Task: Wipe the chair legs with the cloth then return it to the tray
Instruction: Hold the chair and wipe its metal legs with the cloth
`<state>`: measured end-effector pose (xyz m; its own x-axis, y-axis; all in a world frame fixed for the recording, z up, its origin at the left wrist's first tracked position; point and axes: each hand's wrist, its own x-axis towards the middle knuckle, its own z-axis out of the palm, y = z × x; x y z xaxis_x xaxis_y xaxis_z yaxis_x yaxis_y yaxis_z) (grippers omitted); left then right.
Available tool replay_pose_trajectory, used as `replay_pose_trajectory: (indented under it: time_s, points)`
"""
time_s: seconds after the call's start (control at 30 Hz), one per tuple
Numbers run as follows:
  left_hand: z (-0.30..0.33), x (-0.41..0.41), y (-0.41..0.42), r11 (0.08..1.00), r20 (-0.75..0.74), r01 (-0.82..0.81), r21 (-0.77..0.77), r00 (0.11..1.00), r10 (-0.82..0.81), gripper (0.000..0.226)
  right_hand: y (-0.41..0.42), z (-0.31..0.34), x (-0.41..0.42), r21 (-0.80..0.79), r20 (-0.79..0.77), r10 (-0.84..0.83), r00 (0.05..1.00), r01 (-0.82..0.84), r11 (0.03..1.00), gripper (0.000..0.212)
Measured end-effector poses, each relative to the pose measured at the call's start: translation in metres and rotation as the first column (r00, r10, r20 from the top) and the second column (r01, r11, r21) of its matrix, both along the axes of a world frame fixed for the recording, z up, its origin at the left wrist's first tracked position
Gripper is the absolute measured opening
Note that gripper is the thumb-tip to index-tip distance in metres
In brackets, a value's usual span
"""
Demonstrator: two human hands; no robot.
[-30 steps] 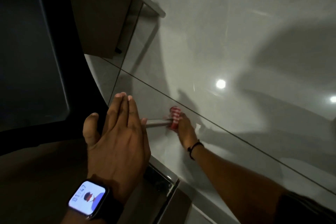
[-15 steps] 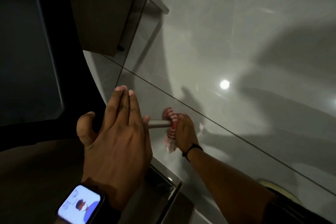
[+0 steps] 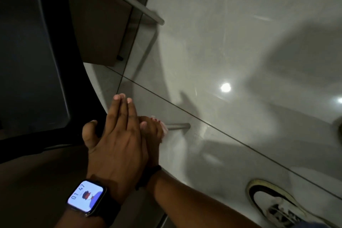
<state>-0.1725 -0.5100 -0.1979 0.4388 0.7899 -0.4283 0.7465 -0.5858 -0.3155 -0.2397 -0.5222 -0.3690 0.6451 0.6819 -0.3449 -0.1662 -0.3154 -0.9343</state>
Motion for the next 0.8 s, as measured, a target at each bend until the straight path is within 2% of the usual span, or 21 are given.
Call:
replay_pose_trajectory:
  time_s: [0.03, 0.1, 0.13, 0.2, 0.27, 0.3, 0.37, 0.43, 0.5, 0.57, 0.63, 0.7, 0.8]
  points:
    - [-0.005, -0.005, 0.003, 1.0, -0.02, 0.008, 0.006, 1.0, -0.008, 0.073, -0.007, -0.016, -0.008, -0.003, 0.094, 0.065, 0.993, -0.065, 0.998, 0.055]
    - [-0.013, -0.011, 0.004, 0.998, -0.077, 0.05, 0.035, 0.996, -0.047, 0.074, -0.017, -0.041, -0.006, -0.081, 0.085, 0.148, 0.985, -0.141, 0.987, 0.066]
    - [-0.015, -0.013, 0.004, 0.996, -0.131, 0.07, 0.049, 0.989, -0.063, 0.073, -0.024, -0.063, -0.001, -0.155, 0.013, 0.198, 0.98, -0.194, 0.969, 0.073]
    - [-0.018, -0.017, 0.006, 0.998, -0.151, 0.02, 0.059, 0.988, -0.011, 0.07, -0.035, -0.109, 0.019, -0.291, -0.148, 0.305, 0.941, -0.336, 0.896, 0.077]
    - [-0.021, -0.018, 0.006, 0.998, -0.169, 0.008, 0.062, 0.986, 0.002, 0.067, -0.037, -0.131, 0.036, -0.352, -0.314, 0.371, 0.874, -0.47, 0.809, 0.068]
    - [-0.021, -0.016, 0.005, 0.997, -0.173, 0.012, 0.073, 0.985, 0.001, 0.066, -0.035, -0.131, 0.04, -0.332, -0.368, 0.351, 0.861, -0.475, 0.815, 0.062]
    - [-0.02, -0.014, 0.004, 0.996, -0.186, 0.025, 0.084, 0.983, -0.009, 0.064, -0.032, -0.108, 0.038, -0.22, -0.386, 0.242, 0.89, -0.343, 0.913, 0.046]
    - [-0.009, -0.014, 0.006, 0.994, -0.215, 0.037, 0.105, 0.977, -0.014, 0.066, -0.033, -0.059, 0.021, -0.019, -0.27, 0.187, 0.945, -0.199, 0.98, 0.031]
    - [0.005, -0.014, 0.005, 0.991, -0.2, 0.021, 0.134, 0.98, 0.006, 0.071, -0.028, -0.014, 0.004, 0.174, -0.086, 0.127, 0.988, -0.11, 0.979, 0.037]
    - [0.016, -0.016, 0.006, 0.989, -0.21, 0.035, 0.147, 0.978, -0.003, 0.071, -0.007, 0.019, 0.003, 0.265, -0.006, -0.003, 1.0, 0.004, 0.964, 0.042]
    - [0.019, -0.023, 0.01, 0.989, -0.209, 0.054, 0.137, 0.978, -0.024, 0.071, 0.007, 0.026, 0.002, 0.252, -0.017, -0.079, 0.997, 0.081, 0.964, 0.044]
    - [0.016, -0.03, 0.015, 0.991, -0.214, 0.085, 0.099, 0.975, -0.062, 0.069, 0.006, 0.01, 0.003, 0.191, -0.064, -0.073, 0.995, 0.084, 0.978, 0.036]
    - [0.011, -0.037, 0.021, 0.987, -0.201, 0.134, 0.083, 0.973, -0.115, 0.066, -0.009, -0.043, 0.011, -0.052, -0.158, 0.0, 0.988, -0.008, 0.999, 0.046]
